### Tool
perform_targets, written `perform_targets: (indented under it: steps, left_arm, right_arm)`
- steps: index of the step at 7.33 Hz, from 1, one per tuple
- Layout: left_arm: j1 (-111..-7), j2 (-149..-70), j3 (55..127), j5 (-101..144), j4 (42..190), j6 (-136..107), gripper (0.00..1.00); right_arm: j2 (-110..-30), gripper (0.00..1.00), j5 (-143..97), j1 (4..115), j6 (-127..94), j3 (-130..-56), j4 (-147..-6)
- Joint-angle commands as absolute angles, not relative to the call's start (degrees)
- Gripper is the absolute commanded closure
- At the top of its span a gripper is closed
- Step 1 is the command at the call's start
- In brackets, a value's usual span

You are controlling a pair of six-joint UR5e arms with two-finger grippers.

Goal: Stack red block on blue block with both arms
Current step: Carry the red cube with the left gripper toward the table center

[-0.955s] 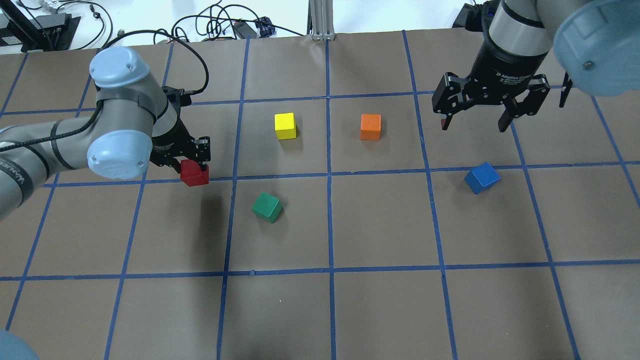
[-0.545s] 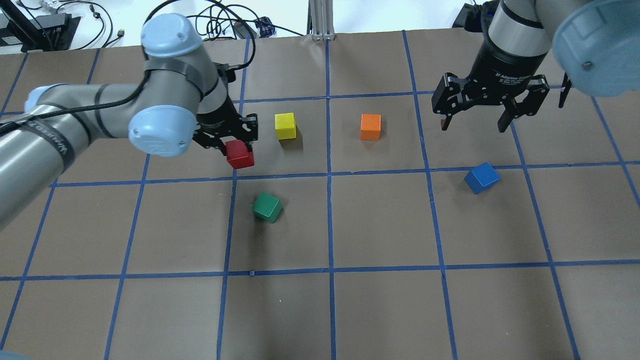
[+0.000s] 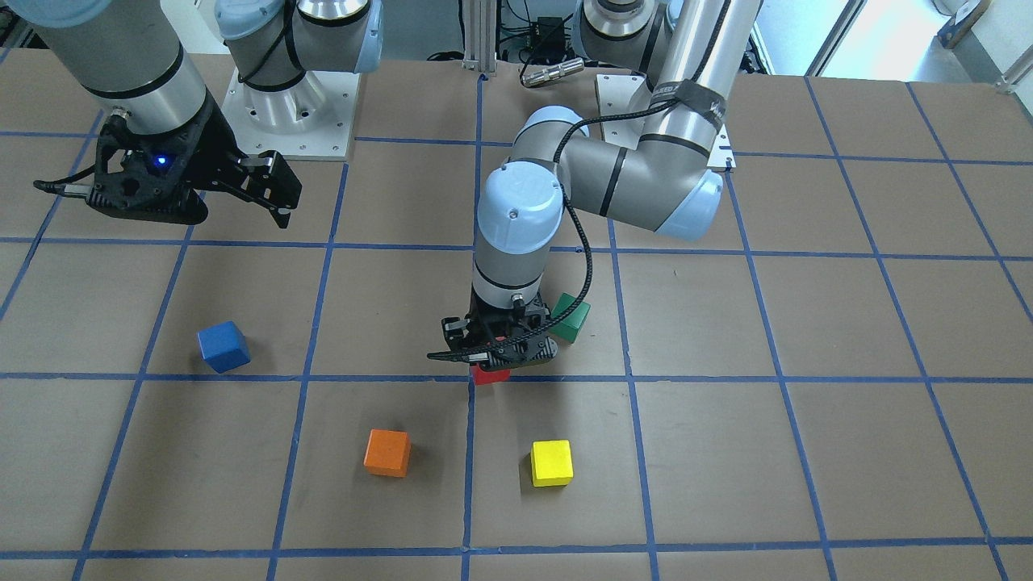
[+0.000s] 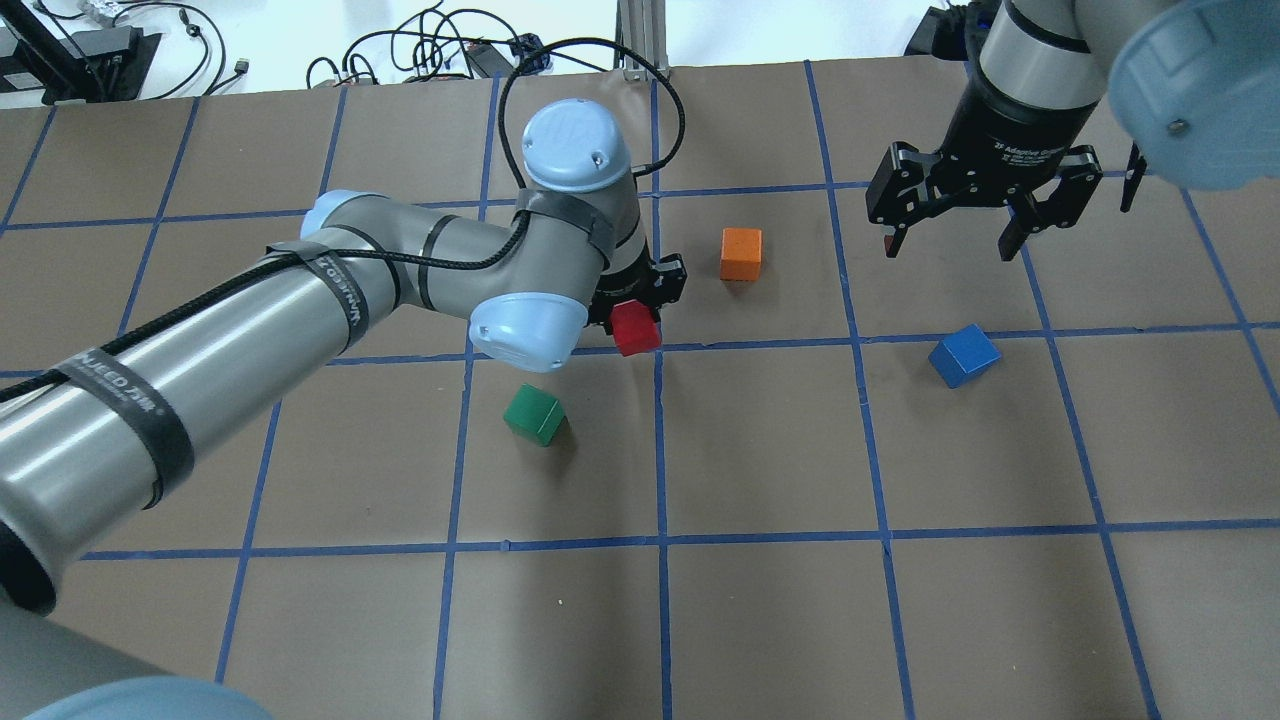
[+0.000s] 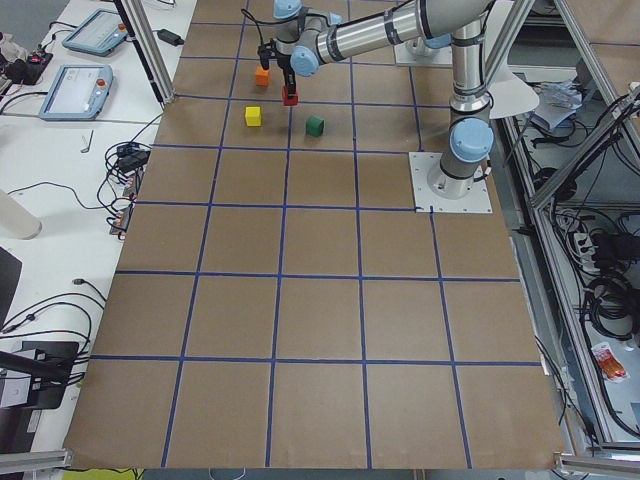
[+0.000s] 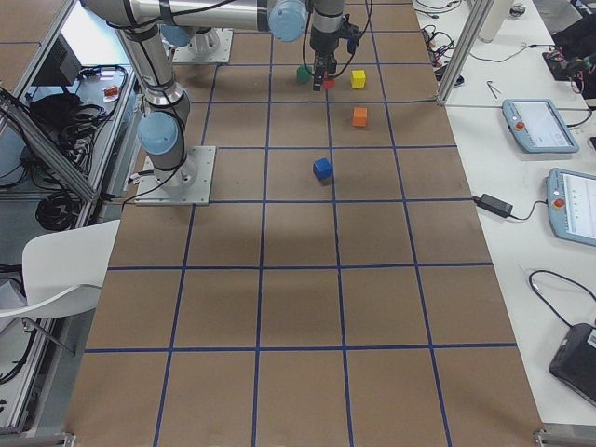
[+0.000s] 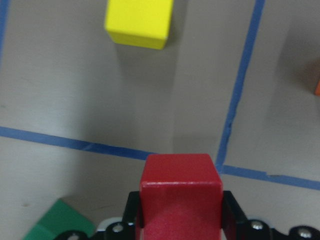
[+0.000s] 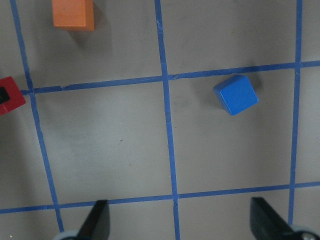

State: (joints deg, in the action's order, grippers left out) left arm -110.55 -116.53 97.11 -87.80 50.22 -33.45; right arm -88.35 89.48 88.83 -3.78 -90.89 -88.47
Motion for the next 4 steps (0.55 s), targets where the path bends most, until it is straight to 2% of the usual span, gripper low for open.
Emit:
perform_targets:
  steps: [1, 2, 4]
  left_arm:
    - [-111.9, -119.8, 97.0, -87.8, 45.2, -34.5, 0.31]
    - [-111.9, -119.6, 97.0, -87.6, 44.4, -34.2, 0.0]
    - [-108.9, -116.4, 95.1, -87.9, 45.5, -27.4, 0.0]
  right_arm:
    - [-88.4, 0.0, 89.1, 88.7, -4.0, -90.8, -88.6]
    - [-88.4, 0.0, 89.2, 88.6, -3.9, -90.6, -88.5]
    - [-88.7, 0.0, 89.1, 88.9, -3.9, -90.9, -88.5]
